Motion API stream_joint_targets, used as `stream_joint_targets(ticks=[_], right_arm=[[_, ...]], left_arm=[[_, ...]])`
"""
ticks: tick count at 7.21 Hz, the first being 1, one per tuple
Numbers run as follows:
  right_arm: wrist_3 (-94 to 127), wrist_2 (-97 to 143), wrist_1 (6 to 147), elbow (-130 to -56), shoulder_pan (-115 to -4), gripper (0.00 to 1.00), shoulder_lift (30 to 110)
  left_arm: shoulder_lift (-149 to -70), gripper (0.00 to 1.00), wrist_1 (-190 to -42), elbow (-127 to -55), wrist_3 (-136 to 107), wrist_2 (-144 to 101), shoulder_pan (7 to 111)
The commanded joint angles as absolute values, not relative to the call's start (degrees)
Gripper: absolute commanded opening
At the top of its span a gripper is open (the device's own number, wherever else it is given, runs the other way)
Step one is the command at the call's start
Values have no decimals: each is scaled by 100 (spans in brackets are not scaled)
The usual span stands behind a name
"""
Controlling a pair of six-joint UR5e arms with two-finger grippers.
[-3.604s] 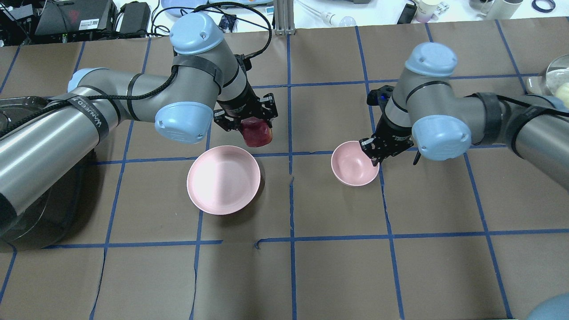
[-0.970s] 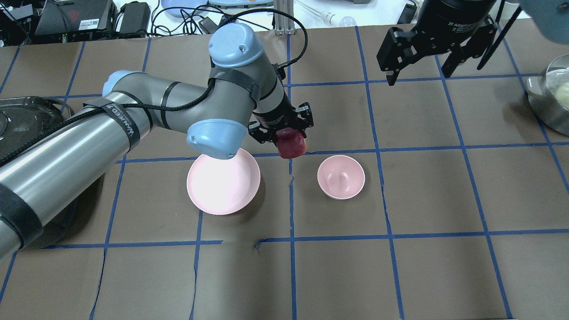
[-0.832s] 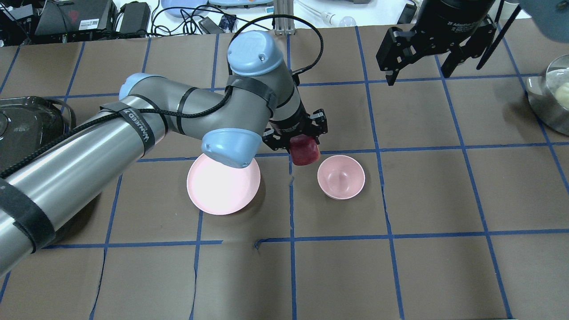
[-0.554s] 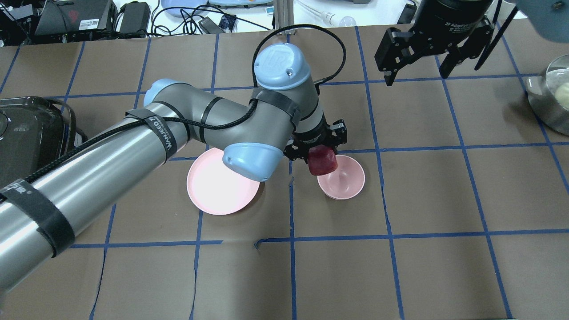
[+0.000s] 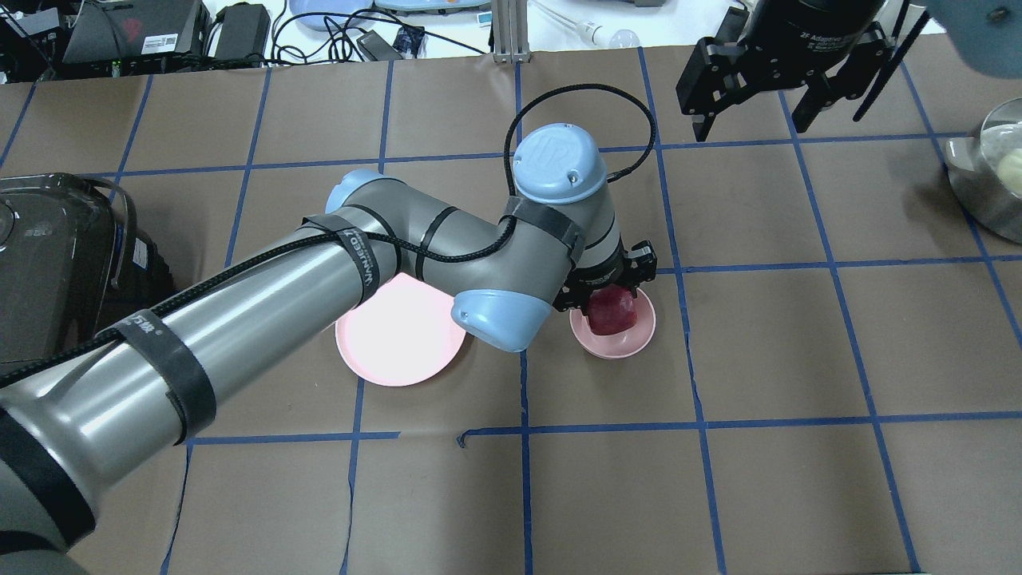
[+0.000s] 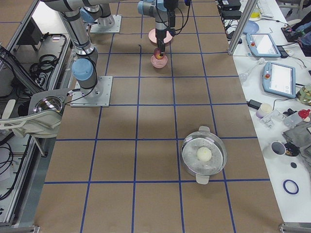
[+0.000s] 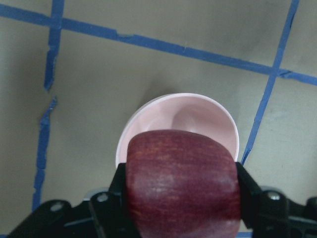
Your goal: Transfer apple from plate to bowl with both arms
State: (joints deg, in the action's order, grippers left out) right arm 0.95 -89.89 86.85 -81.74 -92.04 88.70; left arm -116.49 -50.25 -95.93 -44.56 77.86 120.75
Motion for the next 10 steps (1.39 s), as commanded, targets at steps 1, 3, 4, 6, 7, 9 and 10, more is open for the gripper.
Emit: stream_joint_targets(ticks=[1, 3, 4, 6, 7, 9, 10], right_arm=[[334, -8982, 8693, -8183, -9193, 100, 8868], [325, -8982, 8684, -8191, -9193, 100, 8851], [325, -8982, 8684, -8183, -9193, 100, 8824], [316, -8982, 8675, -8183, -9193, 100, 8824], [316, -8982, 8675, -8191, -9193, 100, 8824], [316, -8982, 8675, -8183, -9193, 100, 8824], [316, -8982, 8675, -8191, -9193, 100, 8824]], left_arm=[[-11934, 75, -4712, -9598, -4474, 7805, 12111], [-11997, 91, -4641, -9606, -4456, 7787, 12111], [-11971, 92, -4641, -9615, -4430, 7796, 12111], [-11577, 100, -4710, -9650, -3890, 7883, 11972], [-11297, 100, -4868, -9676, -3528, 7866, 11692], [-10647, 100, -5307, -10078, -2475, 7892, 11270], [-10278, 100, -5491, -10281, -1896, 7893, 10911]])
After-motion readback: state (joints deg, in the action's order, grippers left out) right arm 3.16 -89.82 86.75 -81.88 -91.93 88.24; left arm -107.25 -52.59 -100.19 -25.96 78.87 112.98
